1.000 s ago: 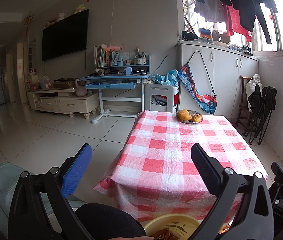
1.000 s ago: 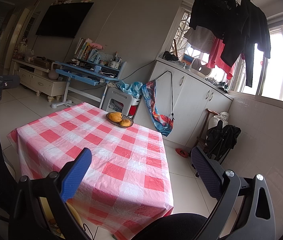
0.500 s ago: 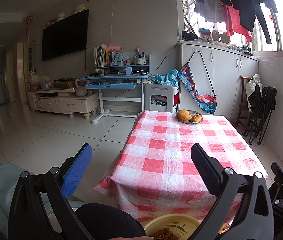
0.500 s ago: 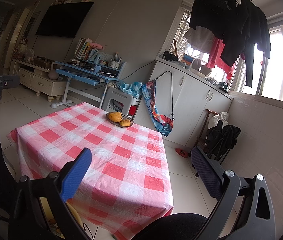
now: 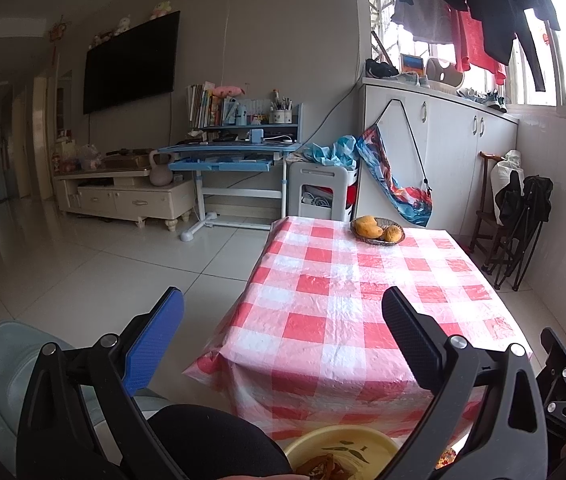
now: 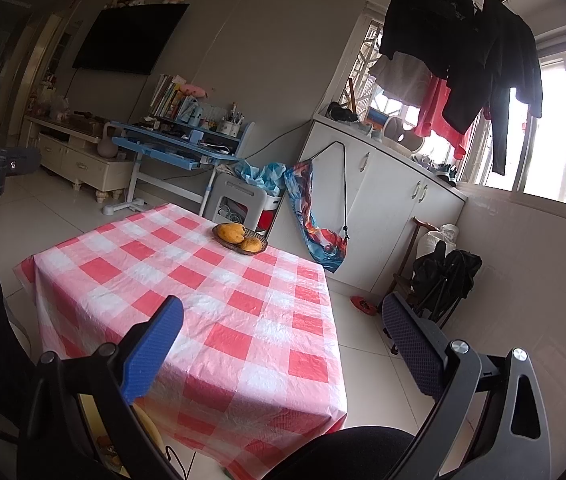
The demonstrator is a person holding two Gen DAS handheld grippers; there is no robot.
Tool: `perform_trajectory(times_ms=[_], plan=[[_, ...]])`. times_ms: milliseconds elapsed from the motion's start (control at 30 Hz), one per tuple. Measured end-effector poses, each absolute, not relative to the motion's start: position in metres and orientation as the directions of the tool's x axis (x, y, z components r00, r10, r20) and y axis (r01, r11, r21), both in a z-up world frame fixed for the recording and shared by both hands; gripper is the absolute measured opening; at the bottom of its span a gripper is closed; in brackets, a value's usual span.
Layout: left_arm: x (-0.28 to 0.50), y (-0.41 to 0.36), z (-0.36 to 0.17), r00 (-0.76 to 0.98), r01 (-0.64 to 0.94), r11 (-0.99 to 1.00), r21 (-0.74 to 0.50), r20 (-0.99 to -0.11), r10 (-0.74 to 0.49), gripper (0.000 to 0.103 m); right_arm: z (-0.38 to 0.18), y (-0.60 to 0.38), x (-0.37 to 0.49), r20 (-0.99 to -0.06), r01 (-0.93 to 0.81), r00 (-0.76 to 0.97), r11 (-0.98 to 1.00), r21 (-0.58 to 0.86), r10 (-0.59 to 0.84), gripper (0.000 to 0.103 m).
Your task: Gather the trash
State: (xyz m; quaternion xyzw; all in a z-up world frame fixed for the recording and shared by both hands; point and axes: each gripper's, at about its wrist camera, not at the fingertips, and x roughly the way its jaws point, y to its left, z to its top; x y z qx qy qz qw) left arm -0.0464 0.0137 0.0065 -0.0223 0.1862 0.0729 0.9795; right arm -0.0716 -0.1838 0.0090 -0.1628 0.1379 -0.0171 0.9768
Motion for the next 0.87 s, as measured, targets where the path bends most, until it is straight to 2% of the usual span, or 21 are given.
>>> perform_trajectory(times_ms=[233, 533, 867], plan=[[-0.042, 0.015, 0.001, 0.919, -0.129, 0.992, -0.014, -0.379, 0.114, 0.096, 0.008, -0.186, -0.073, -0.269, -0.015, 0.960, 0.947, -0.322, -0.076, 0.095], [-0.043, 0.001, -0.003, 0.916, -0.117, 0.992, 0.055, -0.380, 0.129, 0.094, 0.008, -0.186, -0.073, -0.268, -0.016, 0.960, 0.945, -0.326, -0.076, 0.095], [-0.041, 0.005, 0.000, 0.908, -0.117, 0.992, 0.046, -0.399, 0.126, 0.096, 0.002, -0.190, -0.075, -0.272, -0.027, 0.959, 0.939, -0.343, -0.072, 0.095]])
